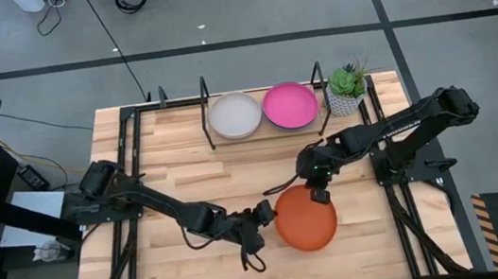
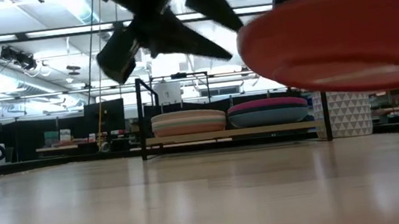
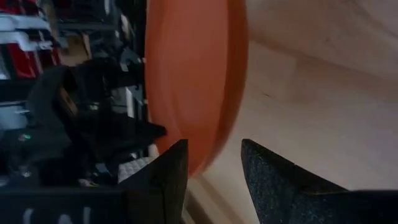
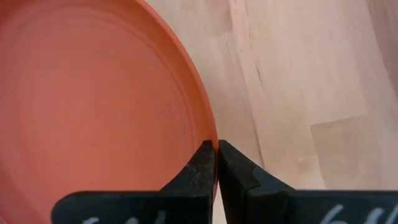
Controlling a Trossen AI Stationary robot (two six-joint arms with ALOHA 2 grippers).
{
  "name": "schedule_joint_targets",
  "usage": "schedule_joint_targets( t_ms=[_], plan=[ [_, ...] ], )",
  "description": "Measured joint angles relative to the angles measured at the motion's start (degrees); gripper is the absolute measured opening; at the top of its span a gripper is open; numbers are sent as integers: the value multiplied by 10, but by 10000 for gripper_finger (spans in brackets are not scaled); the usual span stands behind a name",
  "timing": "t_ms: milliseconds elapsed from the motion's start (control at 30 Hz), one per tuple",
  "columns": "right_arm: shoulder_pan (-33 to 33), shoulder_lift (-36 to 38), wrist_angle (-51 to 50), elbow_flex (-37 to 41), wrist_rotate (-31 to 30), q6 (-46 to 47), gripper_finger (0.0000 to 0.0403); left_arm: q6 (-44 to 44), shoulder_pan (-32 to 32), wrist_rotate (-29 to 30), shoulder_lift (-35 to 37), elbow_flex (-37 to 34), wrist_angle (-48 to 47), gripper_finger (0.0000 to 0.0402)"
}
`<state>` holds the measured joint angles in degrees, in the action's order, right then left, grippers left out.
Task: Place and stack plates onto a shelf
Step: Stack the orange plate on top of the pink plate on the shelf
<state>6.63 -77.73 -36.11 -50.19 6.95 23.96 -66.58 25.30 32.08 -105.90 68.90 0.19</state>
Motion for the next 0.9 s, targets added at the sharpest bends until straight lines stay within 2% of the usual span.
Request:
schedule_joint_targets(
  t_ms=[300,467,733,900],
  plan=[
    [-10,0,23,0,12,-23,14,-65,-12,-29,-10,0,32,157],
    [-15,0,44,0,34,-38,14,-62,-24,-36,-10,0,32,157],
    [-23,0,64,0,37,-42,14,-58,-32,-53,-10,0,32,157],
    [-23,0,80,0,37,-42,20,-30,-24,-54,-10,0,29,133]
  ],
)
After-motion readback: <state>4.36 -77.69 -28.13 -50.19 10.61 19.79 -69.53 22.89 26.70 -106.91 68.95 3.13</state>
